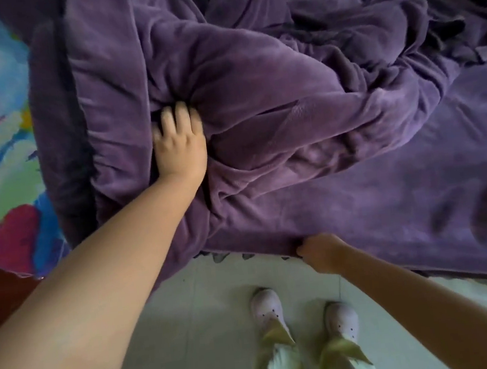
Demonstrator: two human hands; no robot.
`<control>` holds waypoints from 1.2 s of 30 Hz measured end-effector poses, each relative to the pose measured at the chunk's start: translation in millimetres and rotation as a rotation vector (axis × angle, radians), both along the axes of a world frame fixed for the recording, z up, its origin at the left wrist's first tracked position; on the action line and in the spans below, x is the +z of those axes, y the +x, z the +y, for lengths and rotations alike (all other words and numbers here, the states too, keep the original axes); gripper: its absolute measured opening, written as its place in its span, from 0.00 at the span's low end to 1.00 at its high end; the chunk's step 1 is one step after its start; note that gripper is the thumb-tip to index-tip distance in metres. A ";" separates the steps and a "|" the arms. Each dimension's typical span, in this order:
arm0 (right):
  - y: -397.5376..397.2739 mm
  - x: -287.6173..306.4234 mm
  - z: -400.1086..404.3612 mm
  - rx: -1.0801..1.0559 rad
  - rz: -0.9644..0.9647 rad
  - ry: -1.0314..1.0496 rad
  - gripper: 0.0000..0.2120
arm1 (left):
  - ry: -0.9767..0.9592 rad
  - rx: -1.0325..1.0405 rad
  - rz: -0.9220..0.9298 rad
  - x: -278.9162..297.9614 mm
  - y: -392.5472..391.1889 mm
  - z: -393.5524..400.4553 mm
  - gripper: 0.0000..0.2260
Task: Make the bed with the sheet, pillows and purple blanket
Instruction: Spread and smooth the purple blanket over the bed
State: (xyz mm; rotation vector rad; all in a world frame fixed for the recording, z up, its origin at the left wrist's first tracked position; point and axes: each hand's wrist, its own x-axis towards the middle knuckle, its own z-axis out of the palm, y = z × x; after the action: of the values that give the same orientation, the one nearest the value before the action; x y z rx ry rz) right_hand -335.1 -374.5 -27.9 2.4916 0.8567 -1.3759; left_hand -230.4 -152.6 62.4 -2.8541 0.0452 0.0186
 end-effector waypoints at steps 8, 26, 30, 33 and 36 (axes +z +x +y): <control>5.0 11.4 -8.5 -0.069 0.205 -0.088 0.15 | -0.108 -0.294 0.392 45.8 -32.4 -43.7 0.14; -7.6 117.9 -298.2 -0.693 -0.210 -0.004 0.17 | -0.161 -0.482 0.877 63.5 -49.5 -332.3 0.16; -21.6 127.4 -382.9 -0.625 -0.327 -0.002 0.16 | -0.186 -0.437 0.758 63.3 -39.4 -417.0 0.16; -25.4 137.8 -455.9 -0.820 -0.343 0.031 0.15 | -0.169 -0.431 0.698 66.7 -40.7 -491.4 0.16; -27.4 149.5 -513.4 -0.952 -0.386 0.080 0.16 | -0.145 -0.435 0.672 64.2 -40.2 -545.5 0.16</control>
State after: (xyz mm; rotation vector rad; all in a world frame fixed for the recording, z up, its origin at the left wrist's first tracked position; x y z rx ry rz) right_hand -362.5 -888.0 121.6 3.2116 -0.4358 -0.9323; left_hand -270.6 -698.1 126.6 -2.7687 0.8213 0.9037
